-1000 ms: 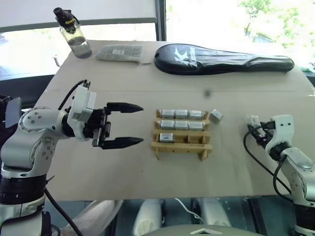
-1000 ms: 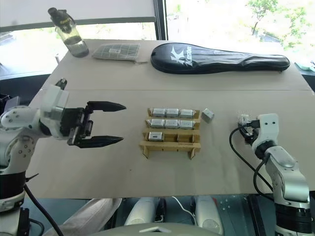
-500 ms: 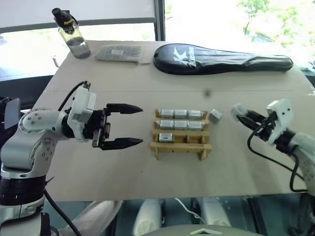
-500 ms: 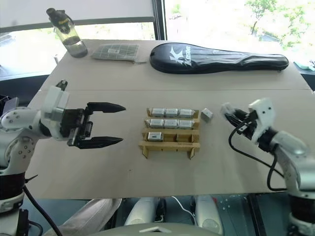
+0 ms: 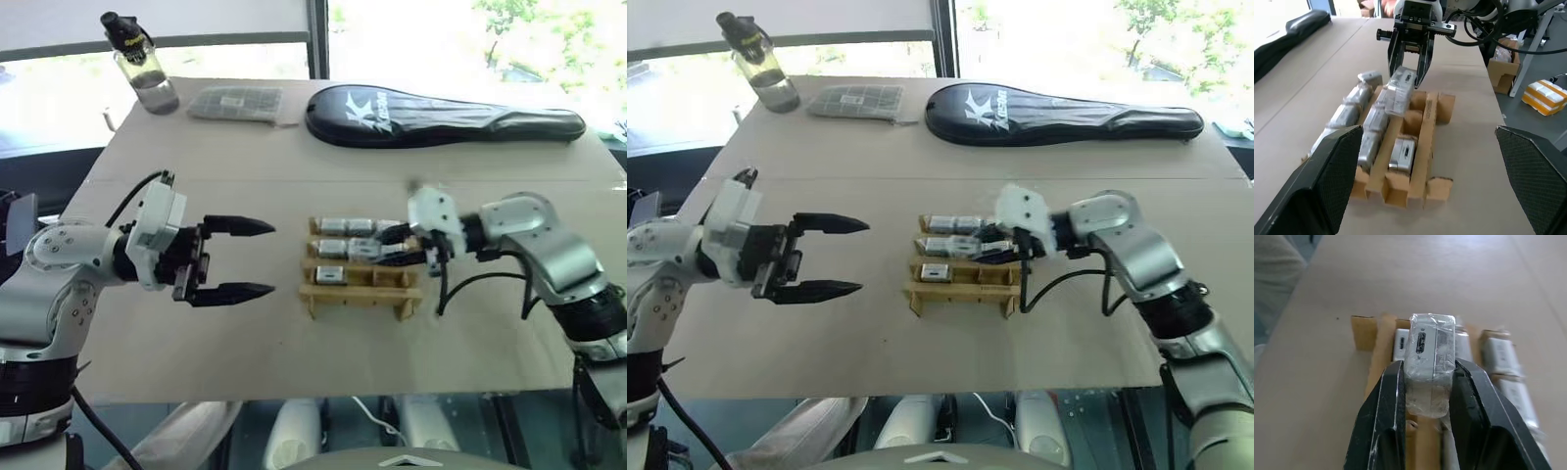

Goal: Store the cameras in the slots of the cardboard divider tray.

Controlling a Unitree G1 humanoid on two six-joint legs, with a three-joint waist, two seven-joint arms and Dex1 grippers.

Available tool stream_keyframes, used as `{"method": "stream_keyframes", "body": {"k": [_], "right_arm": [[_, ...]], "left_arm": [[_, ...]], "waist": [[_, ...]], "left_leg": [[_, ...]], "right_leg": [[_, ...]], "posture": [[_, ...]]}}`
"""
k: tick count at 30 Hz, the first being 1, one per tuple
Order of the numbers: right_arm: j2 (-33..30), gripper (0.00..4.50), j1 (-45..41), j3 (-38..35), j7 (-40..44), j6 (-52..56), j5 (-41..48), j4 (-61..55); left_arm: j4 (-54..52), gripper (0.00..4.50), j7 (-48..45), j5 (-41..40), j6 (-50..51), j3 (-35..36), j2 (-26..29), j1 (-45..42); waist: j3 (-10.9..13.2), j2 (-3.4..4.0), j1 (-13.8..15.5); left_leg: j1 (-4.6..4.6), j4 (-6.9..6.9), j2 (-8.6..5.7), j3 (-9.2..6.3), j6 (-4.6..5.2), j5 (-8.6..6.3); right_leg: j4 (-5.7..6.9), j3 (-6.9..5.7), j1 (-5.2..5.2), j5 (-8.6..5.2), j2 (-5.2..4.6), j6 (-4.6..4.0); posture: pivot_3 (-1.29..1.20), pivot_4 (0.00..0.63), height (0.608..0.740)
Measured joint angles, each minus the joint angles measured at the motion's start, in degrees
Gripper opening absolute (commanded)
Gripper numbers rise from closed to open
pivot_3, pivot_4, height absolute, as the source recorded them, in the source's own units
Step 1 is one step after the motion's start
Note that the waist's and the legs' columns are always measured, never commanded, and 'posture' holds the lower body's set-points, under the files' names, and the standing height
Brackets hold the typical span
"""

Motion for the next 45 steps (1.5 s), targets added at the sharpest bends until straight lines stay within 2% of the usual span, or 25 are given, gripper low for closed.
{"method": "stream_keyframes", "body": {"k": [4,13,20,45], "right_arm": [[0.9,0.68,-0.6,2.4,2.4,-1.6,-2.1,2.5],[0.6,0.68,-0.9,2.4,4.7,-3.5,-3.5,3.7],[0.1,0.68,-0.8,2.0,5.4,-2.4,-3.3,3.3],[0.8,0.68,0.4,2.0,4.0,-0.8,-5.2,4.4]], "left_arm": [[-1.3,4.5,0.0,-0.1,0.1,1.5,1.2,2.4],[-2.5,4.5,-1.7,0.3,-0.2,2.6,3.8,4.7],[-0.9,4.5,-4.2,3.4,-2.6,1.9,5.8,5.3],[-0.3,4.5,-4.7,4.5,-3.3,-0.7,6.1,2.5]], "waist": [[0.0,0.0,0.5],[0.0,0.0,0.6],[0.0,0.0,0.6],[0.0,0.0,0.6]], "left_leg": [[-0.21,0.04,-0.04,0.03,0.0,0.0],[-0.11,0.04,-0.02,0.05,-0.01,0.01],[-0.1,0.04,-0.02,0.09,-0.01,0.01],[-0.13,0.04,-0.03,0.1,-0.01,0.01]], "right_leg": [[0.01,0.0,-0.19,0.01,-0.07,0.01],[0.12,0.0,-0.19,0.0,-0.03,0.0],[0.11,0.01,-0.19,0.0,-0.04,0.0],[0.1,0.02,-0.2,0.0,-0.03,0.0]], "posture": [[0.0,0.15,0.74],[0.0,0.15,0.74],[0.0,0.15,0.74],[0.0,0.15,0.74]]}}
